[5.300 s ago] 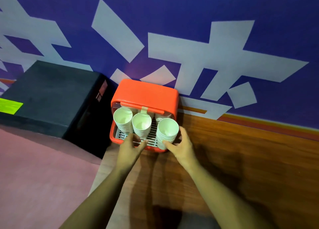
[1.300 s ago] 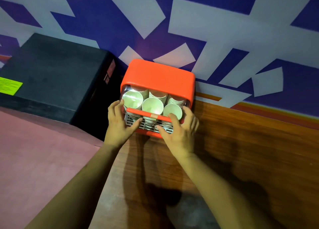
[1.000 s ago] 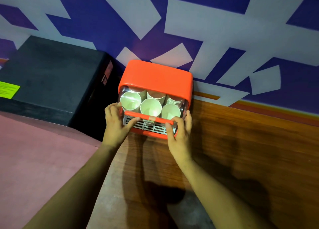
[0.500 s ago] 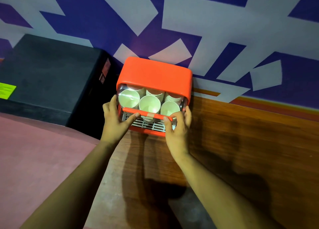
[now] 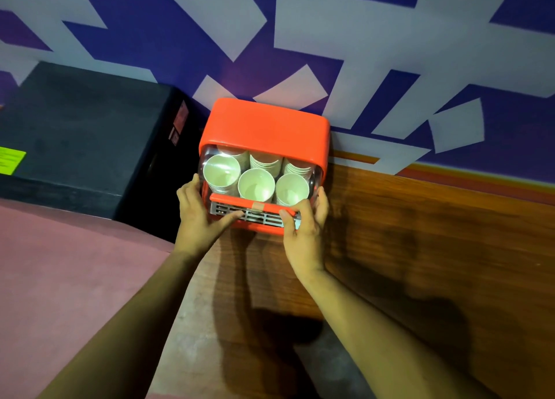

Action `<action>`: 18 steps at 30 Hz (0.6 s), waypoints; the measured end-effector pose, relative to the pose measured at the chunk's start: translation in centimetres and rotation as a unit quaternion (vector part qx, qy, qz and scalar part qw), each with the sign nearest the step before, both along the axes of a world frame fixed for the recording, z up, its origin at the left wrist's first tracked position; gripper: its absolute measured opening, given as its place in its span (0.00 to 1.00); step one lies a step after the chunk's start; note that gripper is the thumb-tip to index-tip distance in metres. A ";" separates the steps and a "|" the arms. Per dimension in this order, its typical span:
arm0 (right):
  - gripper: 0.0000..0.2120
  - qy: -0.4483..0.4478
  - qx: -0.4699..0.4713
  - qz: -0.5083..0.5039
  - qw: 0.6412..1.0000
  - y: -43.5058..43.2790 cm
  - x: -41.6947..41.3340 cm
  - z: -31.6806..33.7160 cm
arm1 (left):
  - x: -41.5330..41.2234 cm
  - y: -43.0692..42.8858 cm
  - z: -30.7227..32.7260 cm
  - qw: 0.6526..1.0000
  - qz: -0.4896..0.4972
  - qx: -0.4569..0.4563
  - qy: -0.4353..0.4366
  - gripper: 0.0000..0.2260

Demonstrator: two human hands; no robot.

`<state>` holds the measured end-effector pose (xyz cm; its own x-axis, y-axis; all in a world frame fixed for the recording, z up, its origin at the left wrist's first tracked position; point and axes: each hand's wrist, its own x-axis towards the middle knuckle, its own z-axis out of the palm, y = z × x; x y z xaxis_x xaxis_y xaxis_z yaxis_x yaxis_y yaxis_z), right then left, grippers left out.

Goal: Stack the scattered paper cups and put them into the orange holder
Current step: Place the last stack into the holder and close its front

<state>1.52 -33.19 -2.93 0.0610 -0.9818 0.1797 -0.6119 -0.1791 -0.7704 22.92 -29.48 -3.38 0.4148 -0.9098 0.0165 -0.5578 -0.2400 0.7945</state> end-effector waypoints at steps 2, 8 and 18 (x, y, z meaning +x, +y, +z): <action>0.08 -0.009 0.002 0.001 1.000 -0.1 0.0 0.1 | -0.6 -0.2 -0.4 1.000 0.010 0.000 -0.030 0.55; 0.08 -0.035 0.014 0.003 0.999 -0.1 -0.2 0.0 | -3.7 -1.7 -0.2 0.995 0.094 -0.001 -0.027 0.52; 0.10 -0.021 0.004 0.000 1.000 0.3 -0.3 -0.3 | -2.0 0.4 -0.9 0.999 0.044 0.024 -0.016 0.56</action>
